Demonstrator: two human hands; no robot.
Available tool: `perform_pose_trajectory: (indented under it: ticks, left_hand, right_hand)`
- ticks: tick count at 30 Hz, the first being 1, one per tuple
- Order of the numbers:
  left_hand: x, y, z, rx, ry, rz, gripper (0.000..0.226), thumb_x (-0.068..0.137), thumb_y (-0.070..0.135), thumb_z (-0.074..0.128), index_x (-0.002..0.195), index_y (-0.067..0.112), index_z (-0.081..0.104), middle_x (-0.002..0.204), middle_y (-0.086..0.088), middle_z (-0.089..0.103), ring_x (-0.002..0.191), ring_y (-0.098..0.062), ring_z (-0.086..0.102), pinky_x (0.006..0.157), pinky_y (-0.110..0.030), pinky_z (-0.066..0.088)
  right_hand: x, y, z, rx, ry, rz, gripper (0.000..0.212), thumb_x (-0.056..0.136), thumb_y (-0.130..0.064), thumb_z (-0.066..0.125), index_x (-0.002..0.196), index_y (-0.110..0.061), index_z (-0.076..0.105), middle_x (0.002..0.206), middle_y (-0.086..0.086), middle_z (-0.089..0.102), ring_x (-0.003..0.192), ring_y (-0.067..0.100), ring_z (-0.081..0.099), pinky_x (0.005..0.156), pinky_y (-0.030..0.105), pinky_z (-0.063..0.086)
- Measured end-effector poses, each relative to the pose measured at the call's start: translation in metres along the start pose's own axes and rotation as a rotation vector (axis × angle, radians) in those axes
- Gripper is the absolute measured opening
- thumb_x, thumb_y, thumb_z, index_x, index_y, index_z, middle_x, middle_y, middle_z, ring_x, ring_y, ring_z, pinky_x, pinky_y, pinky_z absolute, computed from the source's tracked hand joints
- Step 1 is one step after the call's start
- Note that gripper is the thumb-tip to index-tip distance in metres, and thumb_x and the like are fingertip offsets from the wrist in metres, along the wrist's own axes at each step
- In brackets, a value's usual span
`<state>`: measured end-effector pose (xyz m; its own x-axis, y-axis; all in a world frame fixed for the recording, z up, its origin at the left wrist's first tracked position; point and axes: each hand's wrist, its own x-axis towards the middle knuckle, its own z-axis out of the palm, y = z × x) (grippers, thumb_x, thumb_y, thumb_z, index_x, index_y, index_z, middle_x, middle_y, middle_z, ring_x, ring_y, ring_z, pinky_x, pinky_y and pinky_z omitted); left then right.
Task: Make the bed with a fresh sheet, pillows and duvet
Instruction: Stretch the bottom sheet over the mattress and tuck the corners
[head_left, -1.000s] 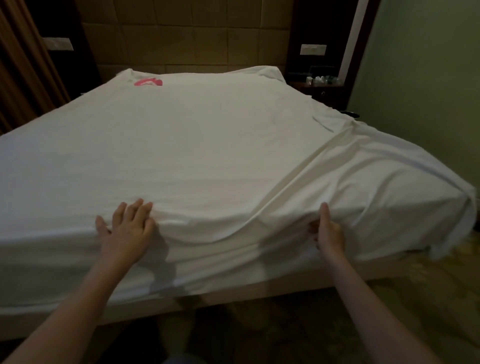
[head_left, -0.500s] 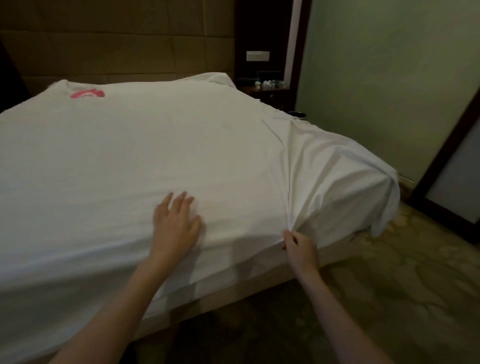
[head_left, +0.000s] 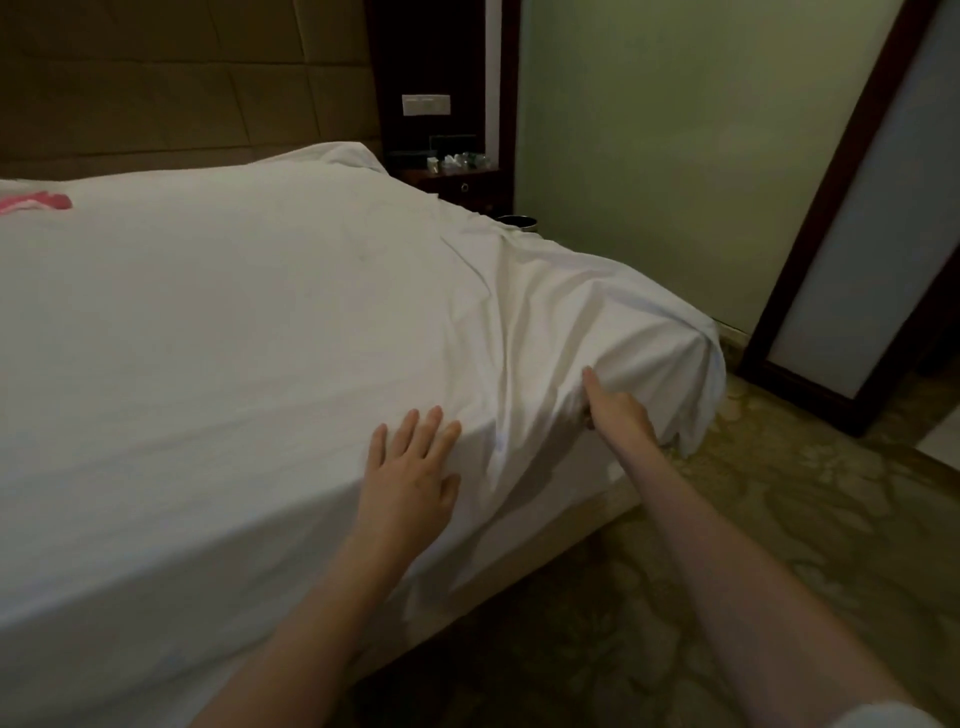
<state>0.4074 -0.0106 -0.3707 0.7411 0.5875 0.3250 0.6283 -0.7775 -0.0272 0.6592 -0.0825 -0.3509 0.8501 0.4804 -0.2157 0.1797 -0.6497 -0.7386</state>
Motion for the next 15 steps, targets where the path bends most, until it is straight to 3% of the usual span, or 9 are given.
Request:
perform_pose_trajectory:
  ticks: [3, 6, 8, 10, 12, 13, 15]
  left_hand:
    - [0.000, -0.002, 0.002, 0.002, -0.018, 0.006, 0.057, 0.075, 0.033, 0.065, 0.129, 0.020, 0.058, 0.137, -0.007, 0.055, 0.125, -0.034, 0.052, 0.099, -0.053, 0.040]
    - [0.003, -0.004, 0.001, 0.082, -0.033, 0.009, 0.058, 0.065, 0.039, 0.059, 0.120, 0.021, 0.065, 0.126, -0.006, 0.063, 0.113, -0.032, 0.062, 0.089, -0.052, 0.049]
    - [0.009, -0.004, -0.004, 0.086, -0.021, 0.014, 0.052, 0.066, 0.042, 0.057, 0.113, 0.024, 0.067, 0.120, -0.004, 0.066, 0.105, -0.032, 0.064, 0.083, -0.050, 0.051]
    - [0.016, -0.002, -0.012, 0.063, -0.002, 0.008, 0.041, 0.071, 0.045, 0.051, 0.104, 0.028, 0.069, 0.109, -0.001, 0.067, 0.092, -0.030, 0.065, 0.075, -0.046, 0.050]
    - [0.024, 0.000, -0.019, 0.064, -0.020, 0.002, 0.040, 0.074, 0.047, 0.042, 0.100, 0.032, 0.069, 0.097, 0.001, 0.064, 0.081, -0.029, 0.062, 0.070, -0.043, 0.048]
    - [0.028, 0.004, -0.021, 0.078, -0.018, 0.017, 0.042, 0.075, 0.047, 0.041, 0.104, 0.034, 0.068, 0.097, -0.001, 0.062, 0.081, -0.030, 0.060, 0.071, -0.044, 0.047]
    - [0.034, 0.010, -0.023, 0.091, -0.064, 0.047, 0.045, 0.083, 0.045, 0.044, 0.124, 0.036, 0.059, 0.115, -0.007, 0.055, 0.099, -0.034, 0.053, 0.090, -0.050, 0.039]
  right_hand:
    - [0.013, -0.008, 0.014, -0.052, 0.062, -0.069, 0.060, 0.096, -0.054, 0.036, 0.119, -0.004, 0.060, 0.121, 0.018, 0.059, 0.108, 0.036, 0.056, 0.091, 0.040, 0.046]
    - [0.016, 0.001, 0.012, -0.062, 0.178, -0.123, 0.047, 0.101, -0.039, 0.034, 0.111, -0.002, 0.062, 0.112, 0.020, 0.061, 0.101, 0.036, 0.058, 0.081, 0.037, 0.044]
    - [0.014, 0.021, 0.004, -0.065, 0.235, -0.149, 0.044, 0.102, -0.036, 0.034, 0.090, -0.005, 0.063, 0.093, 0.017, 0.061, 0.086, 0.032, 0.059, 0.074, 0.036, 0.043]
    - [0.007, 0.046, -0.001, -0.042, 0.266, -0.159, 0.045, 0.103, -0.035, 0.037, 0.067, -0.012, 0.053, 0.066, 0.008, 0.050, 0.060, 0.021, 0.047, 0.060, 0.030, 0.038]
    - [-0.006, 0.064, -0.001, -0.015, 0.287, -0.205, 0.046, 0.103, -0.032, 0.039, 0.061, -0.013, 0.048, 0.057, 0.002, 0.040, 0.051, 0.015, 0.035, 0.051, 0.025, 0.028]
    - [-0.009, 0.069, -0.001, 0.002, 0.294, -0.227, 0.046, 0.102, -0.030, 0.040, 0.061, -0.013, 0.048, 0.056, 0.002, 0.039, 0.051, 0.015, 0.035, 0.050, 0.025, 0.026]
    - [-0.012, 0.066, 0.001, 0.034, 0.287, -0.251, 0.045, 0.101, -0.029, 0.041, 0.060, -0.012, 0.048, 0.056, 0.003, 0.040, 0.053, 0.016, 0.036, 0.049, 0.026, 0.025]
